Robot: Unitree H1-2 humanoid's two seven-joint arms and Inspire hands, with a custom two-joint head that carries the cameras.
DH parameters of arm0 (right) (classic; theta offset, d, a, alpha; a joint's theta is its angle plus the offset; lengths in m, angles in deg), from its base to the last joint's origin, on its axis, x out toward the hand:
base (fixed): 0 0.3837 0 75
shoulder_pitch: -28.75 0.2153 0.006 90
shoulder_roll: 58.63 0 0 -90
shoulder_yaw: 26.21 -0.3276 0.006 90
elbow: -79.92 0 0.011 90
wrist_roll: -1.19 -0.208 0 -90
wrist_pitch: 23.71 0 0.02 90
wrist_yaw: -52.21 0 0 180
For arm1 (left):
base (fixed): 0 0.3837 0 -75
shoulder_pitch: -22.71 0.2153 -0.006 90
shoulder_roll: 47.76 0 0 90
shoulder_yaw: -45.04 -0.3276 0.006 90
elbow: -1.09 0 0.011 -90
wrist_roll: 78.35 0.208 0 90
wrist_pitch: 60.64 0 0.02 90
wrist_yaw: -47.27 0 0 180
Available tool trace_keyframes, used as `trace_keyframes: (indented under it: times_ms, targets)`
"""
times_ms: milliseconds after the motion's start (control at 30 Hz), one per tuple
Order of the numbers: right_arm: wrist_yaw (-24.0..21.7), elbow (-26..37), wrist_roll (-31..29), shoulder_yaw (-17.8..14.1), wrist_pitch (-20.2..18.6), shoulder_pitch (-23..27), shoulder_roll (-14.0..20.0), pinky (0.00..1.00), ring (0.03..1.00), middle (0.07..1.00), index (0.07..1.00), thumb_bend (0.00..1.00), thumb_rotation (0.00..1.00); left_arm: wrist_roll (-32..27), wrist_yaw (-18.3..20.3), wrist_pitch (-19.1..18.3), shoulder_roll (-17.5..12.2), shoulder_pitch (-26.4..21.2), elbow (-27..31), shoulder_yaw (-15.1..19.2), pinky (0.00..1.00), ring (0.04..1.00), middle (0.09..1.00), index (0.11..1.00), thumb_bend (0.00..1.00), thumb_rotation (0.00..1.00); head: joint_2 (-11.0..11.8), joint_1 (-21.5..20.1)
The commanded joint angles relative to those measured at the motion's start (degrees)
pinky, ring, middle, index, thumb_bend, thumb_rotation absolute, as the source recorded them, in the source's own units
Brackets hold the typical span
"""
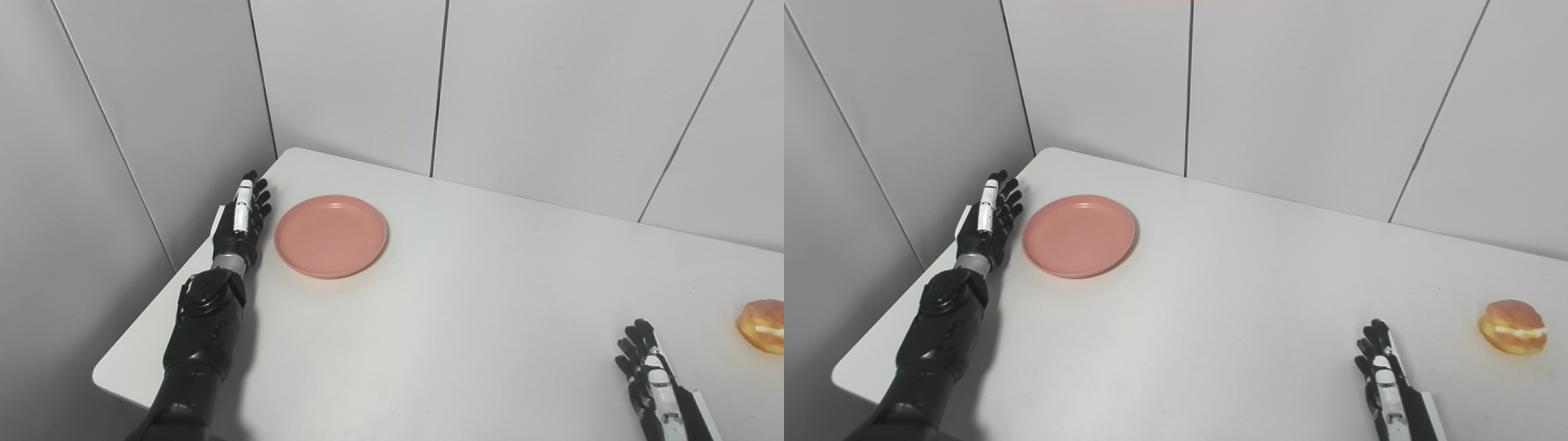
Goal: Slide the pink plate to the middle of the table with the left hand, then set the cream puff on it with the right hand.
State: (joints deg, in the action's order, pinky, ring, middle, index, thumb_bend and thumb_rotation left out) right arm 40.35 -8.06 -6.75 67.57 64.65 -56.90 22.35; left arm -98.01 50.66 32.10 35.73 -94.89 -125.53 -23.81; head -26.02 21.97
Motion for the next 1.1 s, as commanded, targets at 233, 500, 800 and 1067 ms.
trace_keyframes:
  times_ms: [233, 500, 800, 1067]
  targets:
    - [-0.13, -0.09, 0.14, -0.05, -0.42, 0.54, 0.07, 1.00, 1.000, 1.000, 1.000, 0.11, 1.00, 1.30, 1.16, -4.02, 2.65, 1.08, 4.80, -5.02, 0.98, 0.959, 0.965, 0.949, 0.38, 1.00, -0.38, -0.22]
    - [0.06, 0.37, 0.13, 0.01, -0.95, 0.49, -0.11, 1.00, 1.000, 1.000, 1.000, 0.12, 1.00, 0.44, 1.29, -6.74, 4.53, 2.62, 8.59, -5.78, 0.99, 0.958, 0.957, 0.943, 0.37, 1.00, -0.89, -0.83]
    - [0.16, -0.29, 1.10, 0.08, -0.12, 0.65, 0.08, 1.00, 1.000, 1.000, 1.000, 0.12, 1.00, 0.57, 2.55, -7.33, 6.16, 3.27, 9.25, -7.62, 0.98, 0.952, 0.953, 0.942, 0.36, 1.00, -1.47, -1.43]
    - [0.23, -0.44, 1.36, 0.28, -0.03, 0.70, -0.10, 1.00, 1.000, 1.000, 1.000, 0.13, 1.00, -0.09, 2.94, -8.21, 7.54, 3.68, 9.80, -8.85, 0.99, 0.969, 0.968, 0.959, 0.35, 1.00, -2.12, -2.57]
